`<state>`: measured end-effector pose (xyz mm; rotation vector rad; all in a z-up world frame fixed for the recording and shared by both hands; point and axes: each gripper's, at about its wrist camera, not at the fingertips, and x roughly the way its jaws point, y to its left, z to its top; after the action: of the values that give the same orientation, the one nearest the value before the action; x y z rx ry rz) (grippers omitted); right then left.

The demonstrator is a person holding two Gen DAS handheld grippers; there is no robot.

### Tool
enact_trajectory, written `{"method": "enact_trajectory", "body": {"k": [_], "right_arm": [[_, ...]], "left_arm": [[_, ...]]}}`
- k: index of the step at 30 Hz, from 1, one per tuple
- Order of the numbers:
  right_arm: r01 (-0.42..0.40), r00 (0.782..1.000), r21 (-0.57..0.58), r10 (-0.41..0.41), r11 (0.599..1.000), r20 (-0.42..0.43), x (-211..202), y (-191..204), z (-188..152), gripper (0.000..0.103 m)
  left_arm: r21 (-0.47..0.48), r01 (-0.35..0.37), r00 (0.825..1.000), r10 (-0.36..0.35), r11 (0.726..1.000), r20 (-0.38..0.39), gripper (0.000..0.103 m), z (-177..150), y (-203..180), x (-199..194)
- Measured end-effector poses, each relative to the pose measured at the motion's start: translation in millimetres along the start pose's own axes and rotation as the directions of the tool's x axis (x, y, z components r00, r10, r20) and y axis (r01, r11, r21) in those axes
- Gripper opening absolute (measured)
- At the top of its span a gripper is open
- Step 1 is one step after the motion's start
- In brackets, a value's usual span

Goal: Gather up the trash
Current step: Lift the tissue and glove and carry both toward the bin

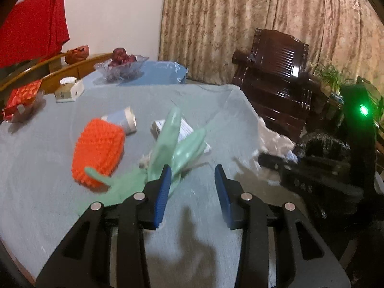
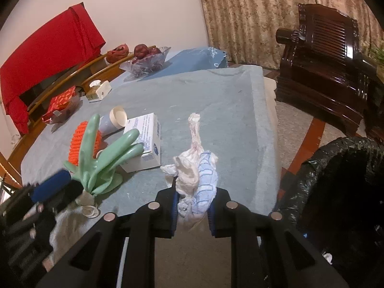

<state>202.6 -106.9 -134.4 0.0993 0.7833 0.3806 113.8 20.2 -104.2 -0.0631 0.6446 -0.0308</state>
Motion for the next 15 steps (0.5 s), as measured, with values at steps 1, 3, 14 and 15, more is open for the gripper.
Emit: {"method": "enact_trajectory", "body": {"k": [1, 3, 14, 15], "right_arm": [[0.001, 1.000, 0.001, -0.001, 1.000, 0.002, -1, -1, 0, 0.020], [0.000, 1.000, 0.002, 0.000, 1.000, 0.005, -2, -1, 0, 0.020], [-0.003, 1.000, -0.010, 0.003, 1.000, 0.005, -4, 1, 0, 0.020], [-0.003, 1.000, -0.013, 0.003, 1.000, 0.006, -4, 1, 0, 0.020]], "left_arm": [[-0.008, -0.007, 1.000, 0.007, 1.000, 0.000, 0.037, 3, 2, 3], [-0.023, -0.024, 1.000, 0.024, 0.999, -0.005, 0.037, 7, 8, 10], [-0.059, -0.073, 0.996, 0.069, 0.996, -0.061, 0.034, 4, 19, 33], [-0.056, -0.064, 0.996, 0.060, 0.996, -0.065, 0.020, 3, 19, 34]]}}
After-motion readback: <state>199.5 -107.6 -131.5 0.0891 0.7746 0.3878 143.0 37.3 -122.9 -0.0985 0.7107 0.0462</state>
